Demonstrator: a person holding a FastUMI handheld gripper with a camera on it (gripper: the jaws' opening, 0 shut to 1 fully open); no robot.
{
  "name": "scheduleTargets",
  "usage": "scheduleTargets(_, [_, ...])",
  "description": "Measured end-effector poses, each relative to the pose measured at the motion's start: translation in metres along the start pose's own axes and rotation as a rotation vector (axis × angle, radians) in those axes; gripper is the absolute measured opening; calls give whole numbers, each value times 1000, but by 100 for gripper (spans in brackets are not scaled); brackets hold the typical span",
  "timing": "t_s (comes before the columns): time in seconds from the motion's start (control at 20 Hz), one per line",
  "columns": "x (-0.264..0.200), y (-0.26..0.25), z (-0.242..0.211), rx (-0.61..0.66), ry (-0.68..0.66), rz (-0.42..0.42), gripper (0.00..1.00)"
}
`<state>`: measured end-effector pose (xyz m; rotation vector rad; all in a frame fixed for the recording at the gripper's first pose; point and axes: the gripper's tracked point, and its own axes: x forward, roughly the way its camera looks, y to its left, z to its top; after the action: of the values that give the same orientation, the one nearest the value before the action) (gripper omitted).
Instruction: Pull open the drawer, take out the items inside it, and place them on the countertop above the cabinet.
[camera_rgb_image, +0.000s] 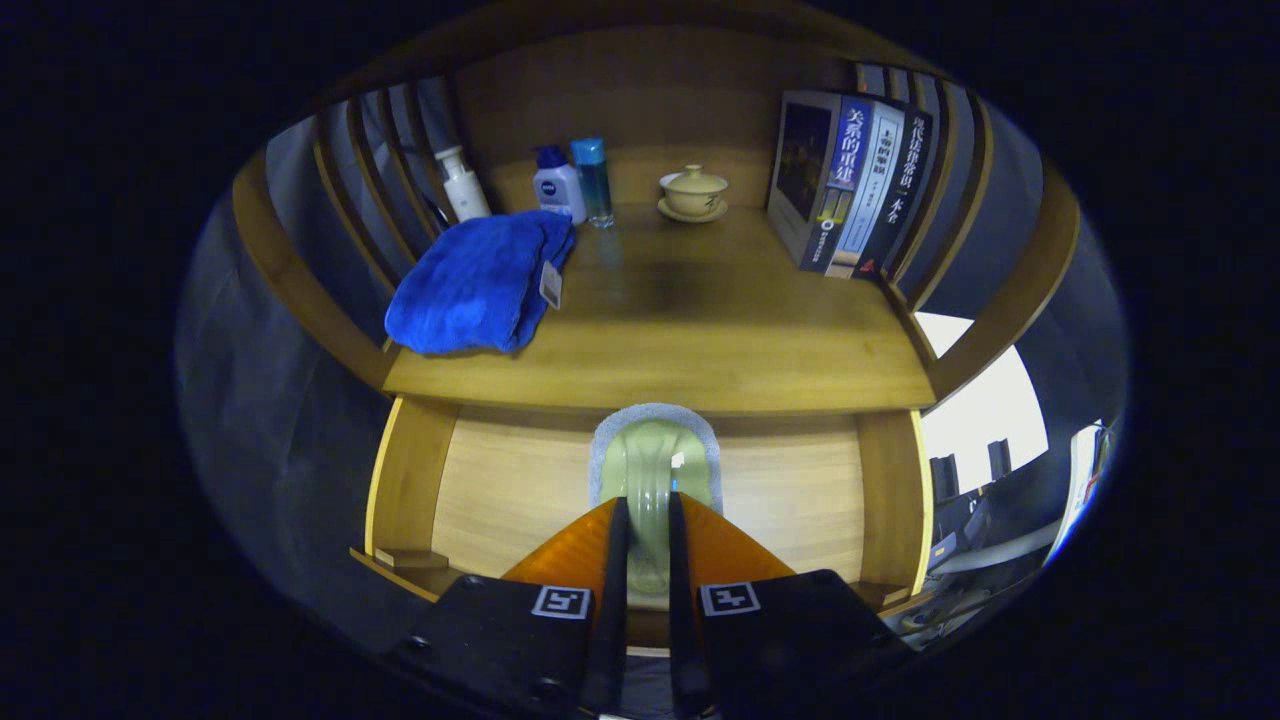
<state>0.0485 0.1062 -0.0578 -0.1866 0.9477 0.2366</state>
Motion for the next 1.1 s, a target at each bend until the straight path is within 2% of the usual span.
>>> scheduleTargets(0.55, [18, -15, 81, 53, -45, -42, 27])
scheduleTargets(0.7, [28, -14, 104, 69, -62, -36, 26])
scheduleTargets(0.8, [35, -7, 117, 125, -64, -15, 26])
scheduleTargets(0.9, [42, -19, 128, 91, -60, -53, 26])
scheduleTargets(1.1, [54, -18, 141, 107, -67, -54, 26])
